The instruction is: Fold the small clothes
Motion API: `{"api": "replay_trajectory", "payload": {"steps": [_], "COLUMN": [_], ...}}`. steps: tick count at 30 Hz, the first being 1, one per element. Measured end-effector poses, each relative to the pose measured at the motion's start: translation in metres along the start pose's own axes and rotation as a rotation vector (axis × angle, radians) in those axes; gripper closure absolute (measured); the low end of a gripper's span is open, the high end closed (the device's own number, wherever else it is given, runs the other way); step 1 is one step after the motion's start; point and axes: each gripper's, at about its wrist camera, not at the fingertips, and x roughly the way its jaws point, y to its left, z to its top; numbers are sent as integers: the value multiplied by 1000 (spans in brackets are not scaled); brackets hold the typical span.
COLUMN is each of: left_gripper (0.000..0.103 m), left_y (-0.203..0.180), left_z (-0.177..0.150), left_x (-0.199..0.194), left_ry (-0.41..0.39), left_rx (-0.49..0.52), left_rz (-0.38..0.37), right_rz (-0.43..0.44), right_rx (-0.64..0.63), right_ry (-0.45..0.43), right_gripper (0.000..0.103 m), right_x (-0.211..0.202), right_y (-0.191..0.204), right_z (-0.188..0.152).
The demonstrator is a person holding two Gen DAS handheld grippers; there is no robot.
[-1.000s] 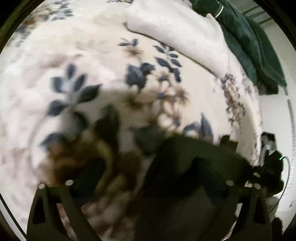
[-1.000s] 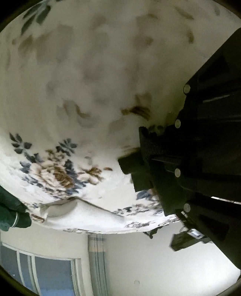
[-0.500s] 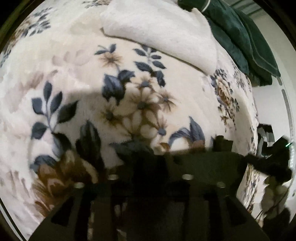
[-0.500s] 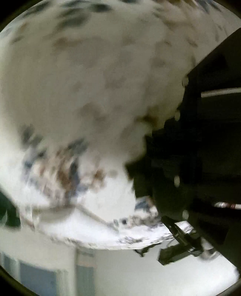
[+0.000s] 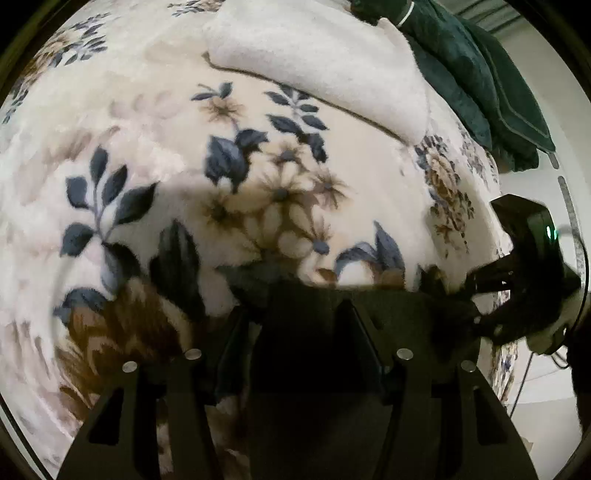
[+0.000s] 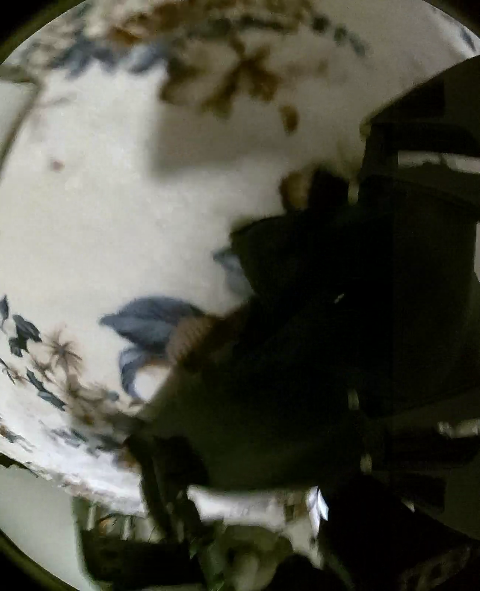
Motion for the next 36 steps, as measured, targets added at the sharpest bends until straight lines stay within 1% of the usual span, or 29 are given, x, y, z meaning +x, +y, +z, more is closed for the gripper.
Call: {"api": "replay_trajectory", "payload": {"steps": [2,3,4,5,6,7,8,10,11,12,14,15,16,17,18,19,20,21,22,24,25,26,27,28,30,32,33,35,36], "left_gripper": [49,49,49,49,49,49,49,49,49,49,49,49,49,49,49,49,49,49,49,49,49,49,49,49,49,49,49,49,49], "left_y": [-1,-1,-1,0,0,2,3,5,6,7,10,11,10,10,10,10,10,10,10,7,7,7,7,9,11,13,14,16,16], "left_z": [0,0,0,0,0,0,1,1,2,1,1,1,1,1,1,1,1,1,1,1,1,1,0,0,0,0,0,-1,-1], "left_x": [-1,-1,-1,0,1,3,3,3,2,1,0,0,1,1,1,1,1,1,0,-1,-1,-1,0,1,1,0,0,0,1], "left_ry": [-4,-6,-8,-8,-5,-2,-2,1,0,0,3,1,2,3,3,3,4,7,8,12,12,13,18,21,22,21,19,18,17], "left_rx": [18,23,24,21,19,12,6,-5,-7,-7,-4,-4,-7,-9,-8,-9,-11,-8,-3,18,26,34,36,33,16,-2,-7,-18,-24], "left_rz": [-6,-14,-25,-28,-29,-32,-35,-43,-47,-49,-53,-55,-54,-55,-53,-51,-51,-50,-49,-49,-50,-56,-57,-58,-63,-70,-72,-77,-79], "right_rz": [226,340,384,378,395,421,417,328,264,199,167,143,94,58,44,46,82,130,220,394,459,497,494,483,407,303,242,192,159], "right_rx": [61,128,200,304,473,527,532,421,373,337,269,227,177,126,88,59,66,114,177,246,321,419,542,571,556,552,573,655,695], "right_ry": [41,54,44,11,-23,-30,-46,-84,-99,-127,-192,-208,-214,-200,-171,-119,-53,-36,-39,-77,-109,-149,-203,-226,-311,-422,-501,-574,-597], "right_gripper": [71,71,71,71,71,71,70,64,52,48,46,42,31,28,28,32,54,58,65,67,68,67,67,63,61,48,46,36,36], "right_x": [-6,-7,-7,-5,1,4,2,-13,-21,-30,-43,-45,-45,-39,-32,-22,-5,5,8,4,3,4,2,2,-20,-46,-61,-68,-68], "right_y": [-16,-31,-47,-68,-97,-106,-106,-88,-78,-70,-57,-51,-44,-38,-32,-26,-27,-31,-36,-51,-63,-80,-98,-100,-94,-86,-84,-87,-90], "right_z": [-5,-9,-9,-9,-15,-17,-19,-17,-18,-20,-21,-20,-18,-15,-4,3,6,9,10,3,-2,-8,-20,-25,-39,-61,-82,-116,-133]}}
